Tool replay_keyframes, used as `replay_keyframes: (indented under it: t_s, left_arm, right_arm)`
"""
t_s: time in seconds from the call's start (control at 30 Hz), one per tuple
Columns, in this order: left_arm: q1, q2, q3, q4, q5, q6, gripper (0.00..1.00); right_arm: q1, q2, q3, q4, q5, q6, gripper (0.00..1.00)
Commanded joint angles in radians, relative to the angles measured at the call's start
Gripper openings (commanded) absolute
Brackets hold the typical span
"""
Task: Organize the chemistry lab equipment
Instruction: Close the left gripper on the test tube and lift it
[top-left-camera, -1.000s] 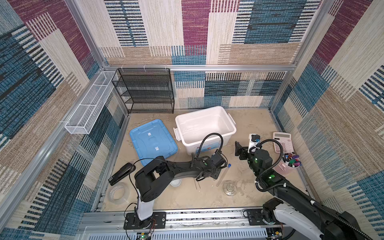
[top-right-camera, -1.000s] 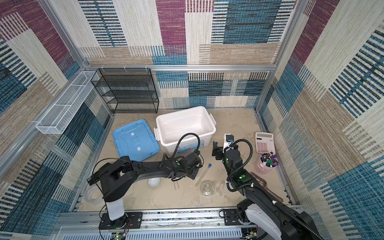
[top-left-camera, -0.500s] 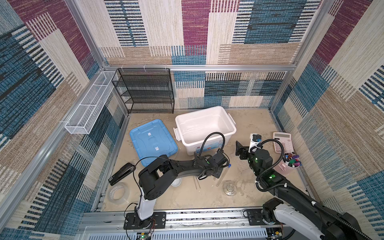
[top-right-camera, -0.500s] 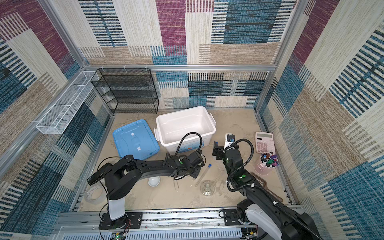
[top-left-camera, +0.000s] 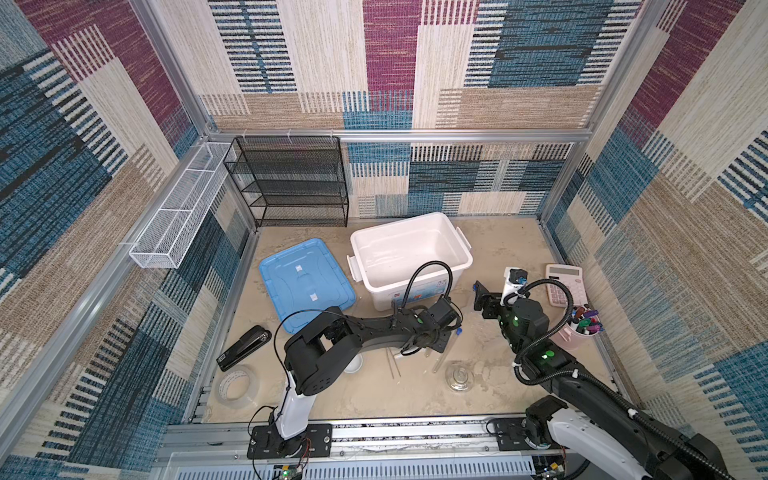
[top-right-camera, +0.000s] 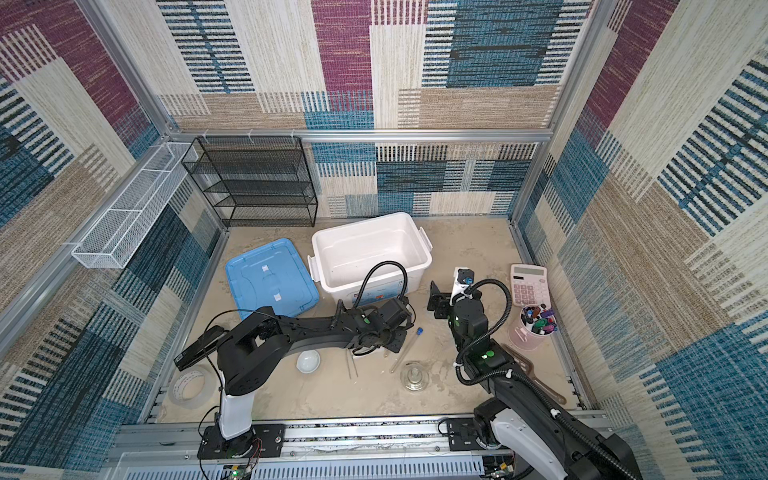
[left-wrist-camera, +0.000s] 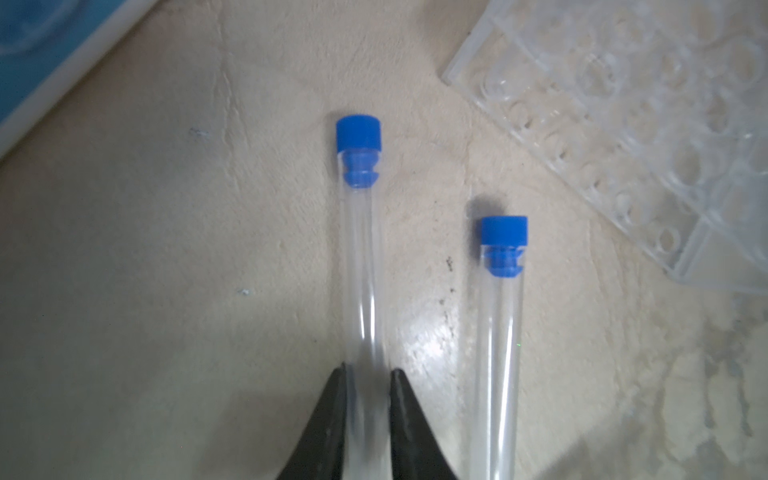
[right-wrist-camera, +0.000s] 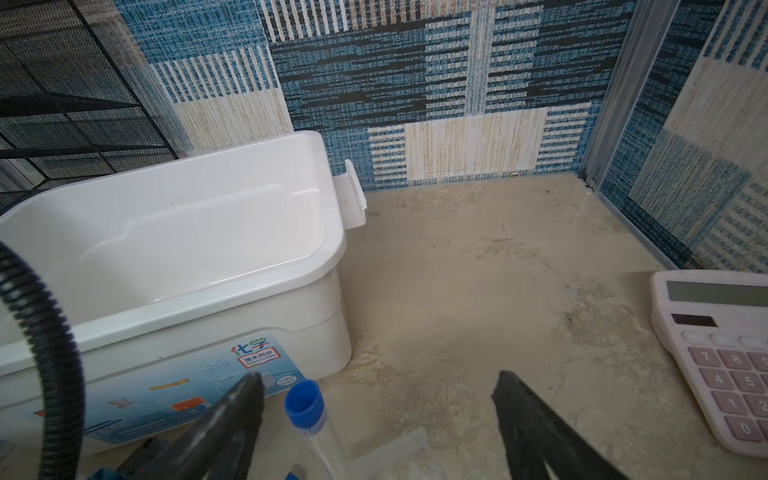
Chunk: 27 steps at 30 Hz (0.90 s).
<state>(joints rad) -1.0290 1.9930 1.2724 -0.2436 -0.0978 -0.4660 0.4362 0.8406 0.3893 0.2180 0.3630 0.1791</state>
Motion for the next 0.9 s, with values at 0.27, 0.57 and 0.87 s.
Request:
replay_keyframes:
  t_s: [0.27, 0.57, 0.87]
  left_arm:
    - [0.007, -0.021, -0.025, 0.038, 0.056, -0.040, 0.17]
    - [0.006, -0.087, -0.091, 0.106, 0.040, -0.059, 0.15]
    - [0.005, -0.180, -0.172, 0.160, 0.009, -0.018, 0.14]
  right_arm:
    - [-0.002, -0.033, 0.019, -0.057, -0.024, 0.031, 0.88]
    - [-0.001, -0.065, 0.046, -0.169, -0.133, 0.074, 0.88]
    - [-0.001, -0.087, 0.087, -0.254, -0.275, 0.131, 0.87]
